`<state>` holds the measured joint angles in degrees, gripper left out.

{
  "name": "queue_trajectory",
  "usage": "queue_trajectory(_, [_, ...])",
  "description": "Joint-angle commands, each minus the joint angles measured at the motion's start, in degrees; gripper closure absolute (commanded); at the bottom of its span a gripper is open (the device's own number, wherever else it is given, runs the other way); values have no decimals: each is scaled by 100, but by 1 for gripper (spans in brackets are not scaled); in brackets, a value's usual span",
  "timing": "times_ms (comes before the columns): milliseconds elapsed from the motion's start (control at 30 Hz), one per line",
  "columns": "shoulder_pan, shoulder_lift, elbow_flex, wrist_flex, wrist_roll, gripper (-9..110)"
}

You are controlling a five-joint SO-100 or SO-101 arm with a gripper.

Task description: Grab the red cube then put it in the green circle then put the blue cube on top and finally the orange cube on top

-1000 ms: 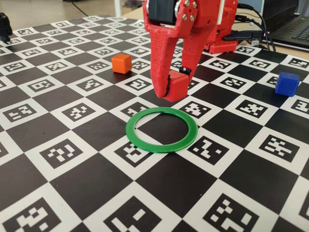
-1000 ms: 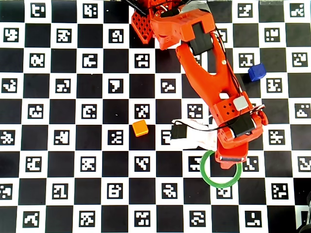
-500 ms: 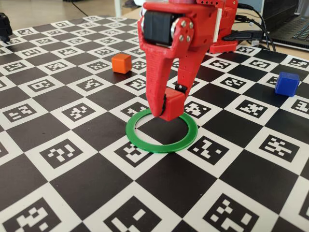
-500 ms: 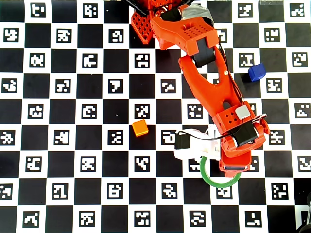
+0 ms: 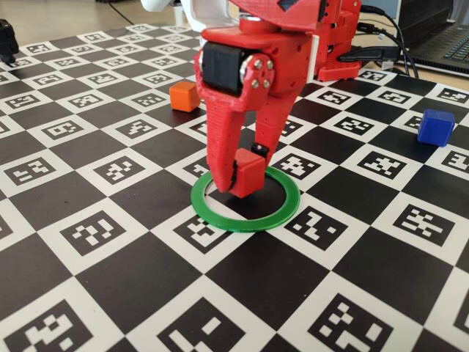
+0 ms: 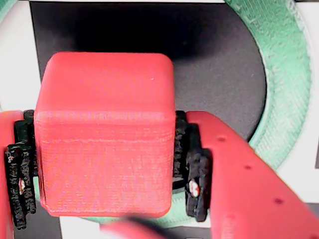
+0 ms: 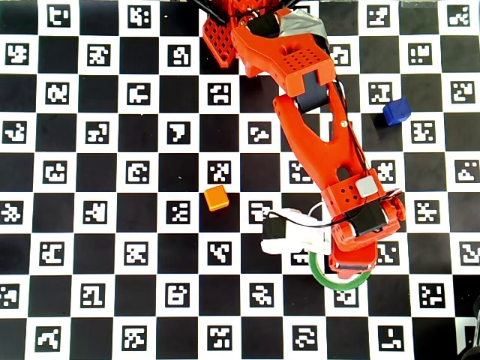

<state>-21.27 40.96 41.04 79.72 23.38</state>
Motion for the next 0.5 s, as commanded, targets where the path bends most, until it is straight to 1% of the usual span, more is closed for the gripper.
queue_trajectory(0, [18,229,-475,-88,-9,102])
queue_trajectory(467, [0,97,-519,-18,88,101])
